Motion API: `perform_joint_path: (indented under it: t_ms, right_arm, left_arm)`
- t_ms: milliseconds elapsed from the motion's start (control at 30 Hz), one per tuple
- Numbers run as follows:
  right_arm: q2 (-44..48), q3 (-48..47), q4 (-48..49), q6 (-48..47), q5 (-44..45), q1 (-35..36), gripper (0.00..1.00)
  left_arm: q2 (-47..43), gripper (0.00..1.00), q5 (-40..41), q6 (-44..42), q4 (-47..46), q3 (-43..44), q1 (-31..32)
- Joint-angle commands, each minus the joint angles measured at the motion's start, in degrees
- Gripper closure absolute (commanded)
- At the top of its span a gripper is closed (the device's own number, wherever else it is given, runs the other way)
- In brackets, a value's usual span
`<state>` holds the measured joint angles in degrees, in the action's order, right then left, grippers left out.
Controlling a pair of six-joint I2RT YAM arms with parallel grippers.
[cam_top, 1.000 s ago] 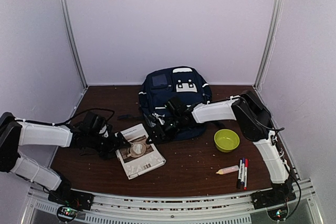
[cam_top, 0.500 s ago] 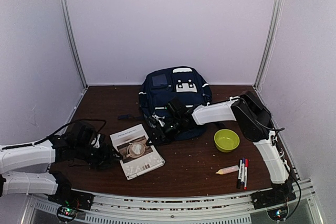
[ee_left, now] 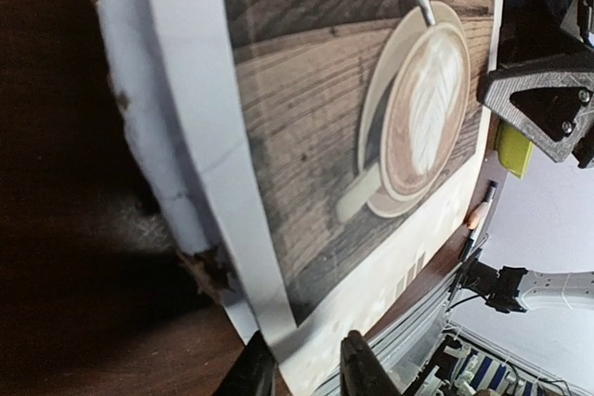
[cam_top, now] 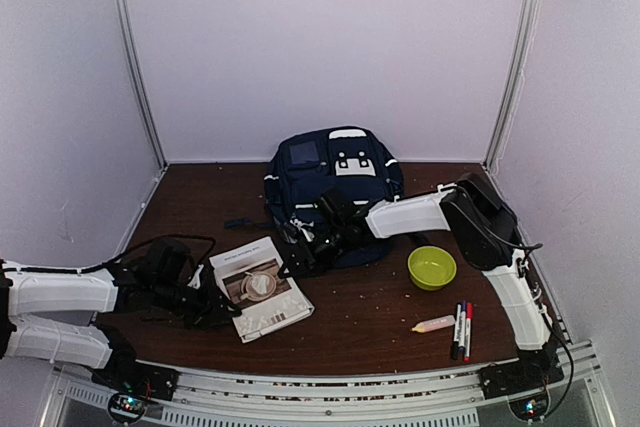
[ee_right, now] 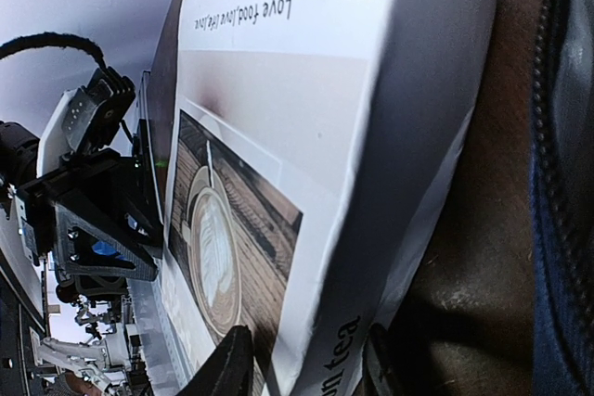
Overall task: Pack the student bag
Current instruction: Grab the book at the center of the board.
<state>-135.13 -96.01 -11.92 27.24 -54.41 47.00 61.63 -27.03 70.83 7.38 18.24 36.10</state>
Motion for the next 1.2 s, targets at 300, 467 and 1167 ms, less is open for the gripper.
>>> perform_joint_path:
  t_ms: [300, 467, 1167]
  right_arm:
    - [0.52, 1.3, -0.65, 1.03, -0.78, 0.32, 0.59]
    - [3.42, 1.84, -2.12, -0.96, -0.31, 0.02, 0.58]
    - [24.37, 2.19, -33.8, -57.44, 36.19, -6.47, 0.47]
  left_arm:
    - [5.21, 0.83, -2.82, 6.16, -15.64, -4.06, 0.3]
    - [1.17, 0.98, -1.73, 5.45, -10.55, -3.84, 0.23]
    - [3.33, 1.0, -13.79, -10.46, -34.85, -12.11, 0.25]
